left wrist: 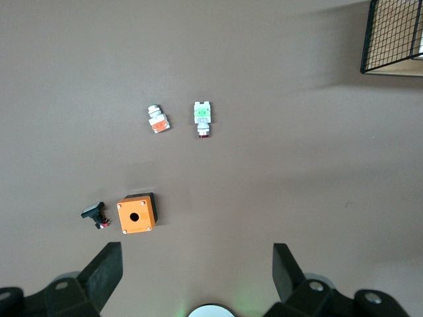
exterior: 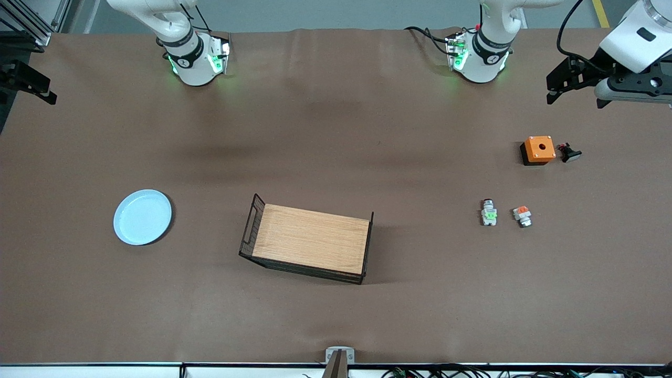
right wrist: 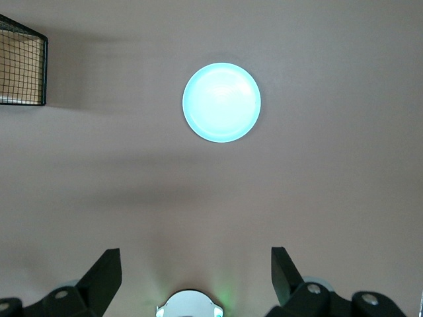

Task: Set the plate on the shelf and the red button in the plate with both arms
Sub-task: 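Reach the left gripper toward the green-topped button while the right gripper reaches the plate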

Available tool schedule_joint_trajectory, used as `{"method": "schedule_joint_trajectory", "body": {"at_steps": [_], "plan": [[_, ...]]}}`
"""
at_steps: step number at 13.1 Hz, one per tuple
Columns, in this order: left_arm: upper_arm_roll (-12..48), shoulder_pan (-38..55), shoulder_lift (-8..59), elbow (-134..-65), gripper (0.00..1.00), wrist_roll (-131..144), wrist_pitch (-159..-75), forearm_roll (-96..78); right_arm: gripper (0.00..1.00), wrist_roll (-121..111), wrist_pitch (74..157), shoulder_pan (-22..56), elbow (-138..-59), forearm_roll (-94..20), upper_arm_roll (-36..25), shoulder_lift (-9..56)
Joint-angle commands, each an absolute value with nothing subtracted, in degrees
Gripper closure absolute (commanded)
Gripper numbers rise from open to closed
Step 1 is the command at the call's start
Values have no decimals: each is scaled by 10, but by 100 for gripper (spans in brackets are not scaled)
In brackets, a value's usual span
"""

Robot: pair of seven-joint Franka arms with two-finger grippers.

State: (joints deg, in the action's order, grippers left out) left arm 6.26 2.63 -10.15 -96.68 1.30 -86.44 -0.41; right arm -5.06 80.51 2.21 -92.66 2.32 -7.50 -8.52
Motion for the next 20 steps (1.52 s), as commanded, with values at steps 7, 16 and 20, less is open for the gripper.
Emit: {"method": "schedule_joint_trajectory", "body": {"at_steps": [7, 16, 20], "plan": [[65, 25, -77, -970, 0, 9, -890, -1, 0, -50, 804, 17, -913, 23, -74, -54], [64, 8, 19, -1172, 0, -1, -1195, 8, 0, -50, 807, 10, -904, 22, -76, 2], [64, -12, 97, -1185, 0, -19, -1275, 23, 0, -50, 811, 9, -900, 29, -76, 56]]}}
